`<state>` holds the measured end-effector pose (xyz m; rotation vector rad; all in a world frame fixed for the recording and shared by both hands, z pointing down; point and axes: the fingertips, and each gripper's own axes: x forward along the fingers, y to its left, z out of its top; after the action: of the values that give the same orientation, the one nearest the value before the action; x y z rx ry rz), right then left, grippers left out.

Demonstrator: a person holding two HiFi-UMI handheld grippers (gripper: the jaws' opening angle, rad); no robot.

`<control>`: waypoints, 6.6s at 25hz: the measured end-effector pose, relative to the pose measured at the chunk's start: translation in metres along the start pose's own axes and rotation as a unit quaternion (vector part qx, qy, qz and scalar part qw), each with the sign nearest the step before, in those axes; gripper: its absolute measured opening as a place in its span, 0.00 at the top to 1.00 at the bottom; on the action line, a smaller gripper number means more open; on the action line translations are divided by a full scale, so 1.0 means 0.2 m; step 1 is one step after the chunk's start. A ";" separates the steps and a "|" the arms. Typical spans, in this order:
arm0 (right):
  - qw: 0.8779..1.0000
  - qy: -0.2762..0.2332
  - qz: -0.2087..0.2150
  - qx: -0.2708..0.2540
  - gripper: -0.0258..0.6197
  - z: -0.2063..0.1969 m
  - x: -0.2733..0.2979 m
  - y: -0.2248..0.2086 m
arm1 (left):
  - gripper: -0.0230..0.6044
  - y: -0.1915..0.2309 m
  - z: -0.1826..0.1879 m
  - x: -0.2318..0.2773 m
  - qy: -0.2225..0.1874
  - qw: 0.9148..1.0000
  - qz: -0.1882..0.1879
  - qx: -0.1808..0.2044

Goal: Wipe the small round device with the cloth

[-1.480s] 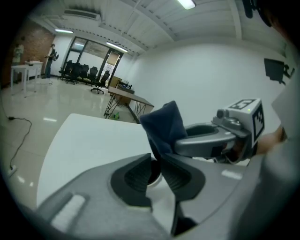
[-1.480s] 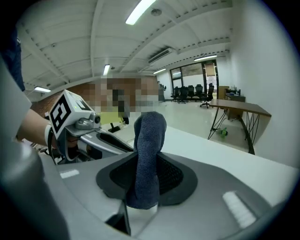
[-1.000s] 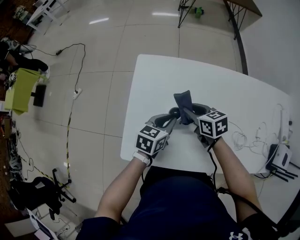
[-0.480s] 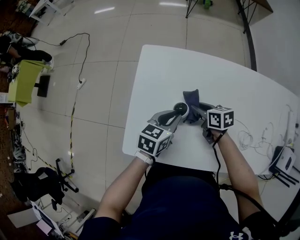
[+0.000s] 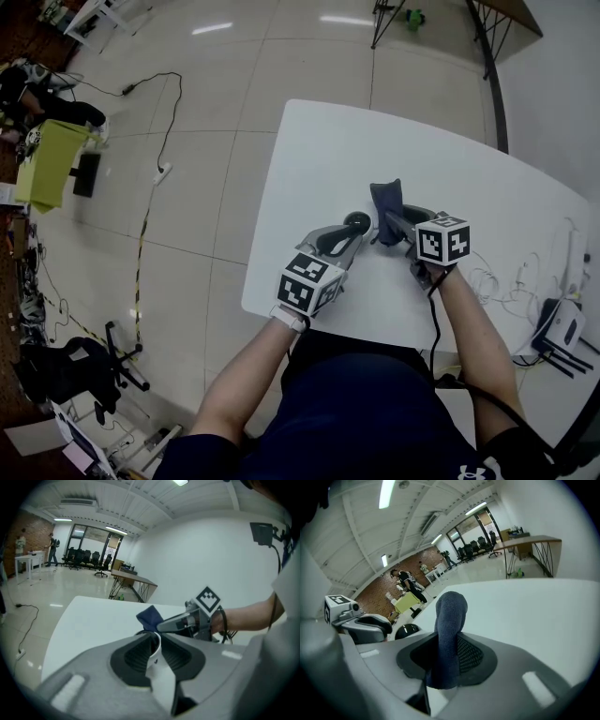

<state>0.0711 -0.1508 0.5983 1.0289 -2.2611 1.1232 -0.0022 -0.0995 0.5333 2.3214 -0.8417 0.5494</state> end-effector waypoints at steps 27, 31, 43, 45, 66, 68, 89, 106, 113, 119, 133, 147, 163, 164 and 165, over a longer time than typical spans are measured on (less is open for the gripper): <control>0.964 0.104 0.183 -0.165 0.79 0.22 0.14 0.22 | 0.86 -0.11 -0.05 0.07 0.000 0.999 0.017 0.034; 0.963 0.119 0.205 -0.131 0.79 0.17 0.19 0.16 | 0.86 -0.10 -0.04 0.07 -0.001 0.999 0.017 0.033; 0.962 0.158 0.164 -0.151 0.79 0.09 0.31 0.05 | 0.86 -0.09 -0.06 0.05 -0.010 0.999 0.020 0.022; 0.970 0.120 0.135 -0.165 0.79 0.16 0.26 0.07 | 0.86 -0.08 -0.07 0.00 -0.018 1.000 0.021 0.012; 0.790 0.028 -0.146 -0.595 0.79 0.08 -0.13 0.56 | 0.86 0.13 -0.17 -0.38 -0.067 0.993 0.068 -0.072; 0.783 0.024 -0.138 -0.606 0.79 0.03 -0.12 0.59 | 0.86 0.13 -0.18 -0.38 -0.067 0.993 0.067 -0.076; 0.816 0.086 -0.055 -0.570 0.79 -0.50 0.10 0.51 | 0.86 0.09 -0.34 -0.40 -0.035 0.990 0.084 -0.104; 0.831 0.082 -0.019 -0.550 0.79 -0.53 0.01 0.62 | 0.86 0.01 -0.33 -0.38 -0.034 0.992 0.075 -0.098; 0.912 0.038 0.022 -0.407 0.79 -0.43 -0.11 0.69 | 0.86 -0.02 -0.28 -0.38 -0.041 0.993 0.053 -0.100; 0.992 0.046 0.081 -0.081 0.79 -0.53 -0.11 0.57 | 0.86 -0.04 -0.28 -0.35 -0.038 0.992 0.029 -0.115; 0.986 -0.008 -0.158 0.043 0.61 -0.54 -0.36 0.11 | 0.86 -0.12 -0.31 -0.31 -0.013 0.995 -0.032 -0.095; 0.979 -0.194 -0.066 0.008 0.92 -0.07 -0.60 0.65 | 0.87 -0.21 -0.21 -0.37 -0.022 0.997 -0.069 -0.023; 0.978 -0.204 -0.044 0.030 0.93 -0.08 -0.58 0.66 | 0.87 -0.27 -0.10 -0.31 -0.028 0.996 -0.087 -0.004; 0.977 -0.204 -0.045 0.031 0.93 -0.08 -0.59 0.63 | 0.87 -0.28 -0.11 -0.27 -0.026 0.996 -0.090 -0.004; 0.977 -0.206 -0.047 0.032 0.93 -0.09 -0.60 0.60 | 0.87 -0.30 -0.11 -0.24 -0.024 0.995 -0.093 -0.004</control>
<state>0.0575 -0.0365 0.4719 1.4952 -2.4647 1.0230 0.0008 -0.0267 0.4994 2.3829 -0.6396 0.4104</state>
